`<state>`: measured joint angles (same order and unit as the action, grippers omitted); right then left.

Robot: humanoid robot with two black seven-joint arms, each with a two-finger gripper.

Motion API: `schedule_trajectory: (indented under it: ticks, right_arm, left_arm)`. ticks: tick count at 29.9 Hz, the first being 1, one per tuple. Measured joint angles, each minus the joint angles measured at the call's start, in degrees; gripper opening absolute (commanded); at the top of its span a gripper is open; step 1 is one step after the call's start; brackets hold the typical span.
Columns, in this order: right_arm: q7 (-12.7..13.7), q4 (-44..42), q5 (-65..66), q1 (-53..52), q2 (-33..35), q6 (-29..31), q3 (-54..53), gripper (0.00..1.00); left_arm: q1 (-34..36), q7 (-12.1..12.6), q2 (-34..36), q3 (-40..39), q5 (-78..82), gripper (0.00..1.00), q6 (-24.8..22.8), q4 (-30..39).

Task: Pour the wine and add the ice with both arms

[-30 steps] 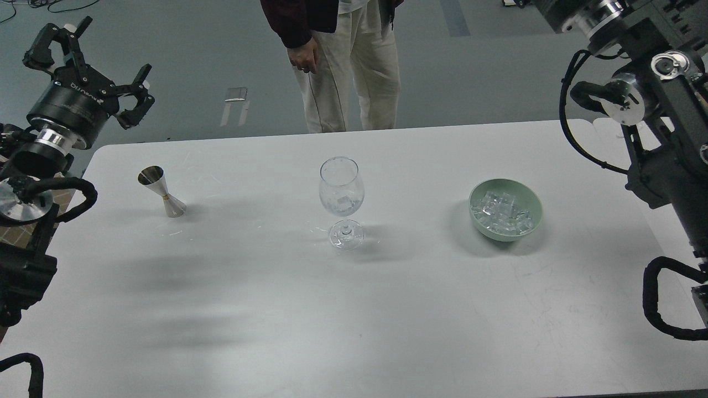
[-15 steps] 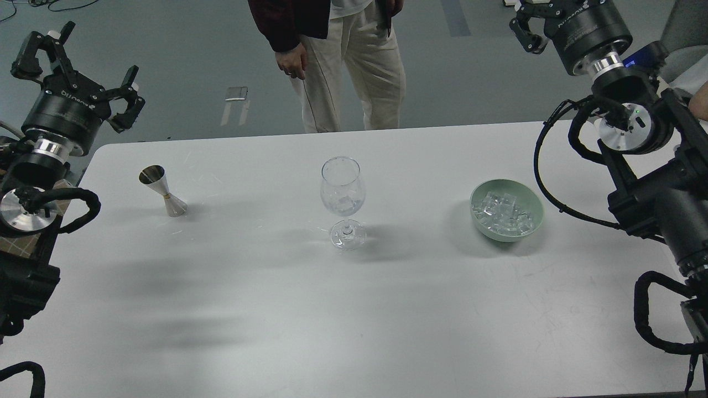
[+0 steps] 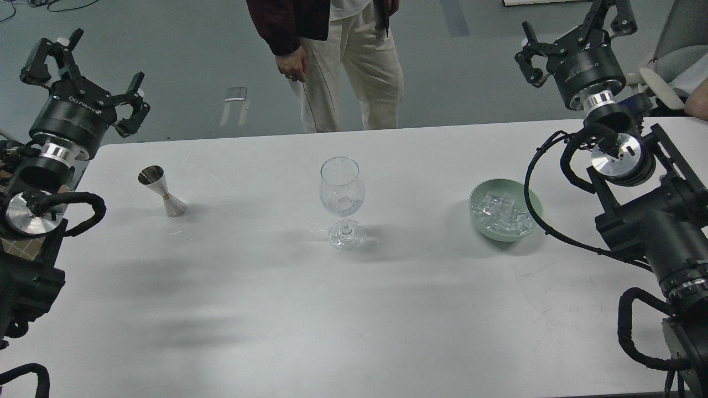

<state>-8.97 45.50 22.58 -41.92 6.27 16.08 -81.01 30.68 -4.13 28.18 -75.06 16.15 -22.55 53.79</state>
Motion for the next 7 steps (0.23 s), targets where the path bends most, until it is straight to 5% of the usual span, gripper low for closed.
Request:
schedule_trajectory:
  ticks: [7]
  right_arm:
    - [0.03, 0.41, 0.0, -0.1, 0.2, 0.98, 0.06, 1.0]
  left_arm:
    - [0.15, -0.01, -0.47, -0.21, 0.02, 0.98, 0.07, 0.2]
